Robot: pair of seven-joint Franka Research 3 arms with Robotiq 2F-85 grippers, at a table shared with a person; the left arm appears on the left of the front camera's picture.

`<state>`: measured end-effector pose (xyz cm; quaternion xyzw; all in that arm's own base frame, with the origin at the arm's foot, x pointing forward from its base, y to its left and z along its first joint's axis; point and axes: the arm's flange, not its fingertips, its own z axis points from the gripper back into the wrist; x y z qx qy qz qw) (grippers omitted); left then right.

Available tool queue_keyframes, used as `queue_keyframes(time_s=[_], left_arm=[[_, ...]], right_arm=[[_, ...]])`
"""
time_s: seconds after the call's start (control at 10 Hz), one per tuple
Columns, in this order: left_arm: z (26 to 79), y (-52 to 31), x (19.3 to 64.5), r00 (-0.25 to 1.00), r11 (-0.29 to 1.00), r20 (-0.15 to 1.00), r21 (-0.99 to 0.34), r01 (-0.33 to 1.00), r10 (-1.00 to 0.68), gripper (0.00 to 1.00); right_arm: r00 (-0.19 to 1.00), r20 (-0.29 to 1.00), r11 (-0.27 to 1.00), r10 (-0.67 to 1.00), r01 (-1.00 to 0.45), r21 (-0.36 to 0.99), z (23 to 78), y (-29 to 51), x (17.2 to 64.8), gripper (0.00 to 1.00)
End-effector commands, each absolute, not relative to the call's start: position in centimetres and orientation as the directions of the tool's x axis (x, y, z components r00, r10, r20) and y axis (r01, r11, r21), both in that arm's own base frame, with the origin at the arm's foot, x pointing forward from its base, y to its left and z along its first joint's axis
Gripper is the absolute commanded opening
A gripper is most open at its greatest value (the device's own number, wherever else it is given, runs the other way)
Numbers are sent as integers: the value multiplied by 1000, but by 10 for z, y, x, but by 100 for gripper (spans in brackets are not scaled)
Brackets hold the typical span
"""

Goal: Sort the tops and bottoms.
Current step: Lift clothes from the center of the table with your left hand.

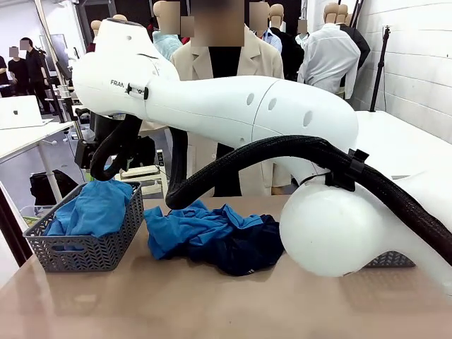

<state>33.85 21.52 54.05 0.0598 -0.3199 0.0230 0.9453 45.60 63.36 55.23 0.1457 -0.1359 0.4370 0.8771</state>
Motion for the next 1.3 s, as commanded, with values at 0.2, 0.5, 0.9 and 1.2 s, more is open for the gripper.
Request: queue_keyframes(time_s=[0.2, 0.5, 0.9, 1.2], left_arm=[[541, 217, 338, 800, 991, 599, 115, -73, -11, 100], [541, 217, 338, 800, 991, 599, 115, -73, -11, 100], [541, 217, 338, 800, 991, 599, 115, -73, -11, 100], [541, 217, 338, 800, 991, 599, 115, -73, -11, 100]], right_arm=[[758, 169, 756, 630, -649, 92, 559, 509, 436, 100], [932, 116, 939, 343, -345, -2, 535, 359, 366, 100], [989, 93, 992, 117, -113, -49, 475, 256, 291, 100], [984, 12, 978, 180, -178, -106, 652, 443, 487, 100]])
